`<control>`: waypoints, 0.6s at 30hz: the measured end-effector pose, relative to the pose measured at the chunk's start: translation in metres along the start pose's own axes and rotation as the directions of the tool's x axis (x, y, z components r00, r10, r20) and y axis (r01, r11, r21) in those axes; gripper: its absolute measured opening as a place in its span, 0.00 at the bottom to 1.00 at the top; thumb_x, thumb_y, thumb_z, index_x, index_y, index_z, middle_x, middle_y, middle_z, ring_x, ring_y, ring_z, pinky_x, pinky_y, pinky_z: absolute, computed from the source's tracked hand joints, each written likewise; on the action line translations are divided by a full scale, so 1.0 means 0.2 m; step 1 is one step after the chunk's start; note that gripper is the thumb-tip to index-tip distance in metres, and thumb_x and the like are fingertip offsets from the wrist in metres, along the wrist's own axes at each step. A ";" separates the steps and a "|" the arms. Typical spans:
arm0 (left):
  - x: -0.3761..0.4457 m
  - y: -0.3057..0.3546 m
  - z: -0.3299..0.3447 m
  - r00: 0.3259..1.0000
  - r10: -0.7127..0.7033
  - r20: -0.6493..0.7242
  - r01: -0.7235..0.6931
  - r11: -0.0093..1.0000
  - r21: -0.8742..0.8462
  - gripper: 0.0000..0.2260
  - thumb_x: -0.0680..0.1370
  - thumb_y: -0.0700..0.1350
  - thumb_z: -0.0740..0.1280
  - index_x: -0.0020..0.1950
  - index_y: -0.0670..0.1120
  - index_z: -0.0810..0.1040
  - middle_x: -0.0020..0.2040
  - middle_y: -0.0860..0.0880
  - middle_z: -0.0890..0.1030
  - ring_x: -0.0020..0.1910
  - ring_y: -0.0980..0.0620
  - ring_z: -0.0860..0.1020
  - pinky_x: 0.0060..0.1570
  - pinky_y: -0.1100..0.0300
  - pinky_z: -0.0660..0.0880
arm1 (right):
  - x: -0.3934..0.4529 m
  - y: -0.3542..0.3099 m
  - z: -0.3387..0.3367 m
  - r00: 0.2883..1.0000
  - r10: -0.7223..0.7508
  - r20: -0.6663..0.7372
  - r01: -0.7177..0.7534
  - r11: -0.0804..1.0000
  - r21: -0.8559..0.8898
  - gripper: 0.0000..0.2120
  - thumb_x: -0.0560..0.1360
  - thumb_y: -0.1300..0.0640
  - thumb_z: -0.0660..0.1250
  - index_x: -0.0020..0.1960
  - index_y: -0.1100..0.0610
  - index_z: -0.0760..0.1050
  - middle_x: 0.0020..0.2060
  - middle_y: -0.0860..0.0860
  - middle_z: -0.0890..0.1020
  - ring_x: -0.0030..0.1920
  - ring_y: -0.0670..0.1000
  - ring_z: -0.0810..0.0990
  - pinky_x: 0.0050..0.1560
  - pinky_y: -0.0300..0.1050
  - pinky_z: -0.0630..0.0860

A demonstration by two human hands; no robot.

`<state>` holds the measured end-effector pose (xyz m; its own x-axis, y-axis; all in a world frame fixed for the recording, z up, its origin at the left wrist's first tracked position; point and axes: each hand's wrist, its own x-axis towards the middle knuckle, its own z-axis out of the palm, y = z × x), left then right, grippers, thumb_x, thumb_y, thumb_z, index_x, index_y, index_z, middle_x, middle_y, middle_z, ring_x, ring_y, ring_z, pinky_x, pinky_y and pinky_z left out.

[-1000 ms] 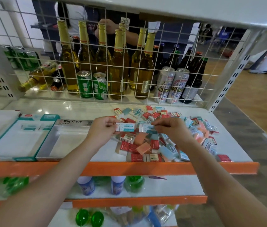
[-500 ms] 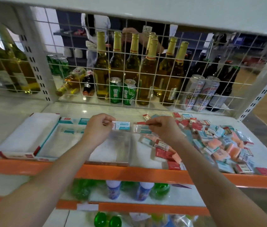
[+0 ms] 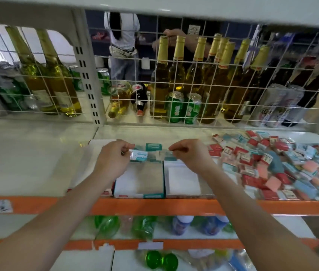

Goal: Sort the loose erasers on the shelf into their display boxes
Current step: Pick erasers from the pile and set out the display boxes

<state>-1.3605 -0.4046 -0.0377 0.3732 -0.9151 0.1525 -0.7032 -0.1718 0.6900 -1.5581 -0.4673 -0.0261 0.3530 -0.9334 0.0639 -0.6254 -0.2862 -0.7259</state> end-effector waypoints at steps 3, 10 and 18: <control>0.01 -0.08 -0.04 0.998 0.007 0.060 -0.012 0.997 0.072 0.10 0.77 0.37 0.63 0.56 0.42 0.80 0.54 0.44 0.81 0.53 0.47 0.77 0.49 0.62 0.69 | 0.02 -0.07 0.10 0.999 0.026 0.038 -0.023 0.997 -0.071 0.09 0.76 0.62 0.63 0.54 0.59 0.80 0.52 0.53 0.81 0.47 0.47 0.76 0.40 0.30 0.70; 0.03 -0.12 -0.03 0.995 -0.001 0.101 -0.006 0.998 0.070 0.07 0.76 0.37 0.64 0.53 0.42 0.78 0.51 0.45 0.80 0.48 0.50 0.76 0.51 0.58 0.73 | 0.03 -0.14 0.22 0.996 0.041 0.073 -0.027 0.982 -0.184 0.09 0.77 0.61 0.63 0.54 0.58 0.79 0.53 0.53 0.81 0.48 0.48 0.77 0.43 0.36 0.75; 0.05 -0.14 -0.04 0.990 0.084 0.116 -0.116 0.943 0.310 0.10 0.77 0.41 0.62 0.56 0.45 0.78 0.54 0.46 0.76 0.52 0.48 0.74 0.47 0.59 0.71 | 0.04 -0.13 0.24 0.990 -0.031 0.136 0.085 0.905 -0.416 0.11 0.77 0.60 0.62 0.56 0.59 0.78 0.55 0.54 0.75 0.54 0.54 0.75 0.48 0.39 0.70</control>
<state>-1.3324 -0.4054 -0.0493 0.2402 -0.9624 0.1269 -0.8947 -0.1687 0.4136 -1.5067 -0.4563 -0.0395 0.4632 -0.8862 -0.0074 -0.8256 -0.4285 -0.3671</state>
